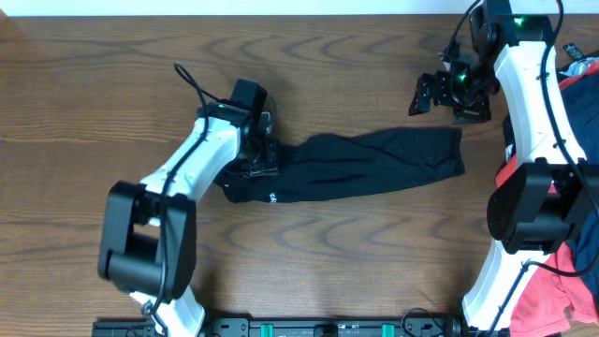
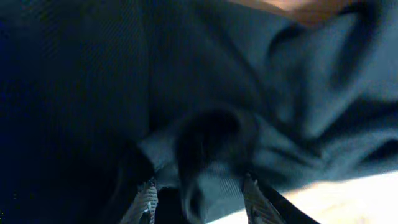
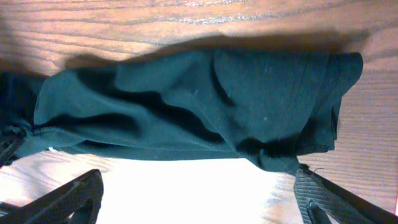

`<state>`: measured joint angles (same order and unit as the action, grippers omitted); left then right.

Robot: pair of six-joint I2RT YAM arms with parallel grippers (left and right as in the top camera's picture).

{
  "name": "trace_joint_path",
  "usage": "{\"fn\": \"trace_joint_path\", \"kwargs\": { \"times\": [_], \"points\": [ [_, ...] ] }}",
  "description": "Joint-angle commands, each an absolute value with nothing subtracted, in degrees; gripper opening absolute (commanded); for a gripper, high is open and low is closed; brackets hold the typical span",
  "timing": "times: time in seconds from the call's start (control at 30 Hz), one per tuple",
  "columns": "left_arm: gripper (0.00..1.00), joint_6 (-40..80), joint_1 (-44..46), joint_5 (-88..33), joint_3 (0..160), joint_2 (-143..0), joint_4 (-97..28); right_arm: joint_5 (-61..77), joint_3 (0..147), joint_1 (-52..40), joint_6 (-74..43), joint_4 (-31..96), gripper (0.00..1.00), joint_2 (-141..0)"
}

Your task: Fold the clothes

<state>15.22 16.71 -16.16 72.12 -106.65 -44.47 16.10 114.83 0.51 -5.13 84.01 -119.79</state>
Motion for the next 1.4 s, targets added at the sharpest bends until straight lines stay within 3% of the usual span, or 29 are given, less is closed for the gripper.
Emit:
{"fn": "trace_joint_path", "kwargs": {
  "times": [0.0,0.27,0.33,0.77,1.1,1.37],
  "points": [
    [0.47,15.35,16.84,-16.25,71.79,-110.59,-43.53,16.56,116.18,-0.4,-5.08,84.31,0.98,-119.52],
    [0.48,15.33,16.82,-17.34,73.03,-107.2,-43.51,16.53,116.18,-0.38,-5.08,85.17,0.99,-119.52],
    [0.57,15.38,16.78,-17.37,73.25,-104.53,-43.88,16.53,116.18,-0.38,-5.08,85.17,0.99,-119.52],
    [0.85,16.64,16.84,-17.56,73.28,-84.99,-47.24,16.73,115.81,0.75,-5.08,84.51,0.99,-119.87],
    [0.86,16.62,16.84,-17.58,73.25,-83.85,-49.65,20.51,111.74,9.37,-1.78,82.08,0.99,-120.03],
    [0.91,16.64,16.84,-17.87,73.25,-83.88,-50.35,28.05,97.73,14.2,6.57,74.11,0.99,-120.03]
  ]
}}
